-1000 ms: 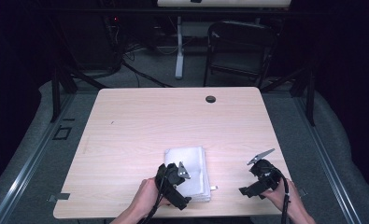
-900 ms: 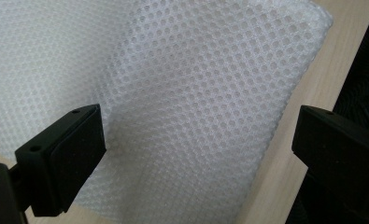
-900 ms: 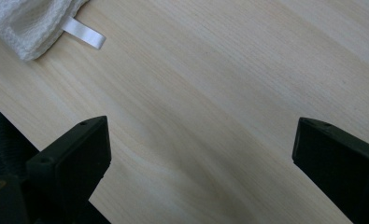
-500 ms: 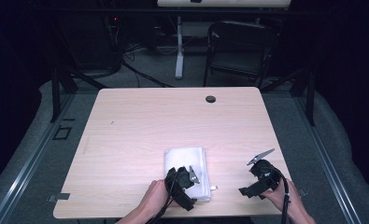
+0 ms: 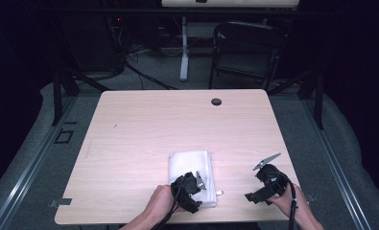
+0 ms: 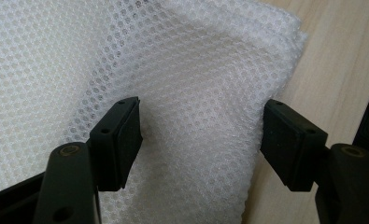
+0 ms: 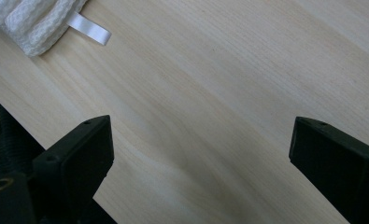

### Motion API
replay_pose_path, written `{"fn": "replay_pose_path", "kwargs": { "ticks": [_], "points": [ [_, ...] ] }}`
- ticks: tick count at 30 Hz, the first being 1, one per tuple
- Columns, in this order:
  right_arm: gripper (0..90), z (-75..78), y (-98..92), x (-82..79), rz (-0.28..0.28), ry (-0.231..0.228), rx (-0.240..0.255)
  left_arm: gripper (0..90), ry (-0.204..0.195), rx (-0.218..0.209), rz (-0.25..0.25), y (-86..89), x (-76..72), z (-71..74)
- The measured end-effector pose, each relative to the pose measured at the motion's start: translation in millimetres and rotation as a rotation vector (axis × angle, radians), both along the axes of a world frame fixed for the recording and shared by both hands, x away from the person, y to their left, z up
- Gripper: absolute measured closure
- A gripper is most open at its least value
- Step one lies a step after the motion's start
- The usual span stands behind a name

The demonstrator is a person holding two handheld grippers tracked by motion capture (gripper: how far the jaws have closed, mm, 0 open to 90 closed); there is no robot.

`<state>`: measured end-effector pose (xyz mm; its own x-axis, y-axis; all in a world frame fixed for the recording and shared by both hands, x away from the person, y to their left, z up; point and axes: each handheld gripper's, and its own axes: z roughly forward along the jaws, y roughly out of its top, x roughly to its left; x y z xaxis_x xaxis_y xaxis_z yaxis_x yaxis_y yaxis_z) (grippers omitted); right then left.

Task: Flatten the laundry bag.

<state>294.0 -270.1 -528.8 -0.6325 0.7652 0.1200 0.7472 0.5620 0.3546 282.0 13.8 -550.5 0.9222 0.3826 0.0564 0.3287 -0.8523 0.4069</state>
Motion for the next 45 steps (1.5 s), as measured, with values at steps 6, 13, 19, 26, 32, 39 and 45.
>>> {"fn": "replay_pose_path", "kwargs": {
  "ticks": [6,13,19,26,32,39,45],
  "points": [
    [6.1,-0.1,0.9,0.0,0.01,0.004,-0.001,41.7,0.013,-0.003,-0.016,1.1,0.8,0.8],
    [6.6,-0.1,3.6,-0.2,0.024,0.01,0.018,49.5,0.042,-0.027,-0.021,4.4,4.4,0.9],
    [8.8,0.0,6.9,-0.6,0.026,-0.001,0.017,54.5,0.049,-0.036,-0.004,5.9,5.8,0.8],
    [10.6,-1.1,16.6,-1.7,0.046,0.004,0.033,56.9,0.079,-0.059,0.002,9.4,8.6,1.6],
    [11.4,-1.4,18.5,-1.8,0.053,0.006,0.041,54.2,0.093,-0.068,-0.011,10.9,11.3,3.9],
    [13.9,0.5,20.0,-2.3,0.075,0.001,0.031,62.1,0.101,-0.077,-0.006,12.2,12.5,4.7],
    [22.0,0.5,24.6,-2.9,0.094,-0.005,0.001,70.3,0.1,-0.081,-0.006,12.9,12.9,4.7]
  ]
}}
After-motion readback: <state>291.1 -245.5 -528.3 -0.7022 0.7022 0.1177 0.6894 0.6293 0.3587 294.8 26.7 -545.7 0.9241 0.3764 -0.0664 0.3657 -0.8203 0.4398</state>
